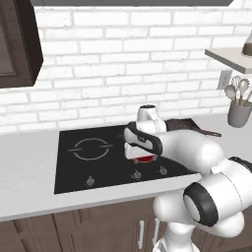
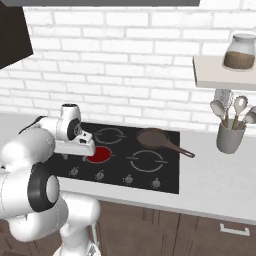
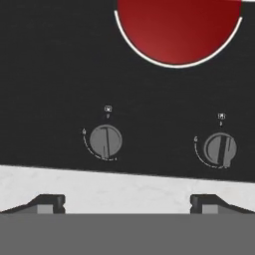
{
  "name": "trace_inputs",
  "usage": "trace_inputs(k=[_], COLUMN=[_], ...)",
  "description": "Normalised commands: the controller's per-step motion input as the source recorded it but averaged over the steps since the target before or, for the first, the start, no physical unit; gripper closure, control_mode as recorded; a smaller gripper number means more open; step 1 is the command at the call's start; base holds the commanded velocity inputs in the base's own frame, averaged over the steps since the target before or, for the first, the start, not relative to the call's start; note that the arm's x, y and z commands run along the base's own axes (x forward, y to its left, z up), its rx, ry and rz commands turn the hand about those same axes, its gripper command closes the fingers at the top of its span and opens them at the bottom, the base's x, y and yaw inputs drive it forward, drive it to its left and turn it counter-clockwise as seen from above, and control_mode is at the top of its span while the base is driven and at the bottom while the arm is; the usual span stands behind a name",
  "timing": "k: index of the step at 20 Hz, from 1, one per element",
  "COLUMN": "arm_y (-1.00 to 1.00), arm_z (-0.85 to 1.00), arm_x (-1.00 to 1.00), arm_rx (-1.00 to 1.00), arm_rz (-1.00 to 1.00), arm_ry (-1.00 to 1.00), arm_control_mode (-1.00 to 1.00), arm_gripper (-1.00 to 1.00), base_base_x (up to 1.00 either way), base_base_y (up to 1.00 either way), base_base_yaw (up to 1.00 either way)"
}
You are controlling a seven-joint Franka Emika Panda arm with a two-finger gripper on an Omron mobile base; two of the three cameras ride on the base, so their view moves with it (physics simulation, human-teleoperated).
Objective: Turn off the front center burner of the stove.
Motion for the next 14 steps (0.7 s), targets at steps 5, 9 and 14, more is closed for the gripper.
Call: trace_inputs(k=[5,9,14], arm_y=[0.27,0.17,0.01], arm_z=[-0.41,-0.51,-0.51], arm_x=[0.35,0.06,0.0], arm_rx=[-0.01,0.0,0.0], arm_rz=[0.0,0.0,0.0], arm_ry=[0.04,0.06,0.04], arm_control_mode=[-1.0,-1.0,-1.0], arm_gripper=[-1.0,-1.0,-1.0], base_base_x=[0.0,0.0,0.0], base_base_y=[0.0,0.0,0.0], base_base_yaw=[0.0,0.0,0.0])
